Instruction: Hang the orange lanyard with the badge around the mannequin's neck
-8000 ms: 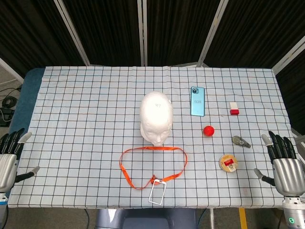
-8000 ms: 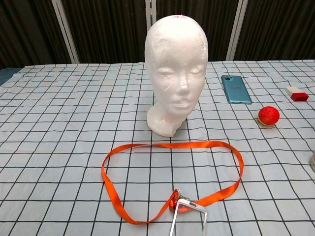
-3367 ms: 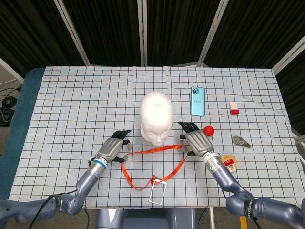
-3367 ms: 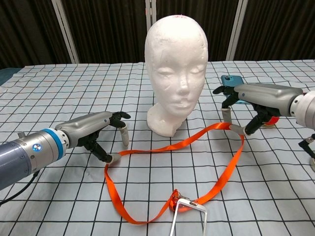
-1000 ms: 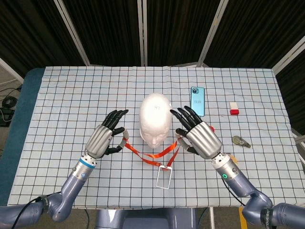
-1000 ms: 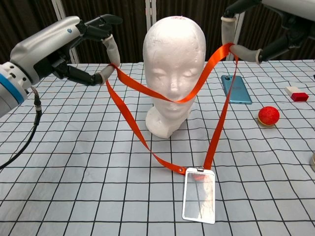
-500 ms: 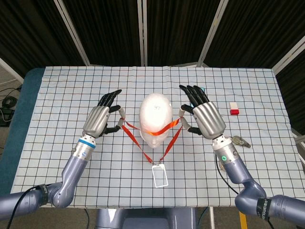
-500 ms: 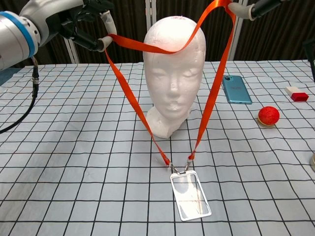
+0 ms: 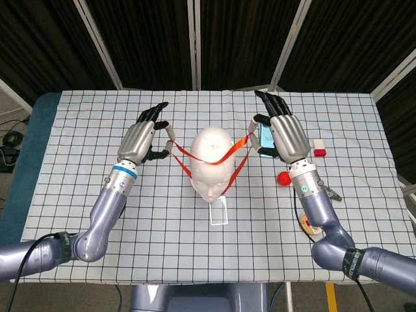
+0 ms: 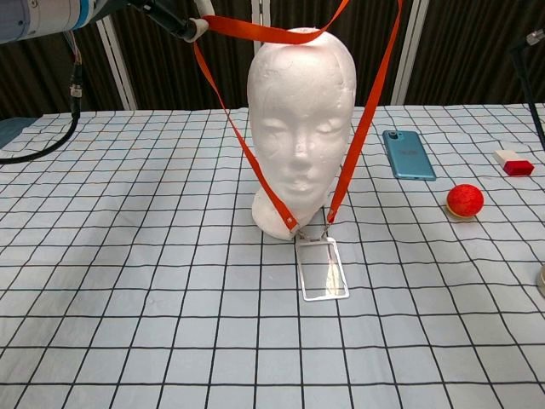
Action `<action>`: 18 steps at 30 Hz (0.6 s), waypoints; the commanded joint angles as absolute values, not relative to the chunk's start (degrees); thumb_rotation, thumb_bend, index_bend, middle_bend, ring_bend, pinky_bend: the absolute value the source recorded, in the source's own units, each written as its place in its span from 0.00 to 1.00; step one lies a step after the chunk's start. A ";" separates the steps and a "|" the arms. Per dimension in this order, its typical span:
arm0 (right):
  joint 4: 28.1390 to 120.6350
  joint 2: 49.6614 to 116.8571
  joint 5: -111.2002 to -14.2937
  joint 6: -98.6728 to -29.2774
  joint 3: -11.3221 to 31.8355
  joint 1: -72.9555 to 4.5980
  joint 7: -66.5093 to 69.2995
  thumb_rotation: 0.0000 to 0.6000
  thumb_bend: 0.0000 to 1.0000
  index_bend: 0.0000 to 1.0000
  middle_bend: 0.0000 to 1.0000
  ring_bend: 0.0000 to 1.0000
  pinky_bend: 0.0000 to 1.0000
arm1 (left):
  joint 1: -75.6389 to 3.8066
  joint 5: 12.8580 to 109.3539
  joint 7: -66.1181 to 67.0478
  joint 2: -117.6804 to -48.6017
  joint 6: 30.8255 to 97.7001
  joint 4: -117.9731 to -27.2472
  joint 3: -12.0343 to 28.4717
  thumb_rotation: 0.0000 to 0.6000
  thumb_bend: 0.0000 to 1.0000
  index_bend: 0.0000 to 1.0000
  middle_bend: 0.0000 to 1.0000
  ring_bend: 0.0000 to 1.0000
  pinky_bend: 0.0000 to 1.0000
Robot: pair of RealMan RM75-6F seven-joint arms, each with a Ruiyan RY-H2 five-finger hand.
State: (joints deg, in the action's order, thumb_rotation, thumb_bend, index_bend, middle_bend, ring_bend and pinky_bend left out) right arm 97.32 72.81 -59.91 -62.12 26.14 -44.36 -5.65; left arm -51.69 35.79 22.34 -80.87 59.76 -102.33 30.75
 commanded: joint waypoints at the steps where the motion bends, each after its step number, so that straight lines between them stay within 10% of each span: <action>1: 95.09 73.16 -57.24 -60.31 26.54 -45.79 -6.99 1.00 0.46 0.75 0.05 0.00 0.00 | -53.33 33.42 22.73 -80.77 59.22 -100.59 31.09 1.00 0.52 0.70 0.00 0.00 0.00; 15: 83.75 78.10 -48.49 -56.19 27.85 -51.50 -9.02 1.00 0.46 0.75 0.06 0.00 0.00 | -56.89 28.13 20.17 -83.44 56.45 -90.96 29.64 1.00 0.52 0.63 0.00 0.00 0.00; 18: 79.98 79.87 -47.77 -55.07 27.41 -52.92 -9.63 1.00 0.45 0.63 0.06 0.00 0.00 | -57.80 27.37 20.20 -84.17 54.46 -88.10 28.74 1.00 0.47 0.34 0.00 0.00 0.00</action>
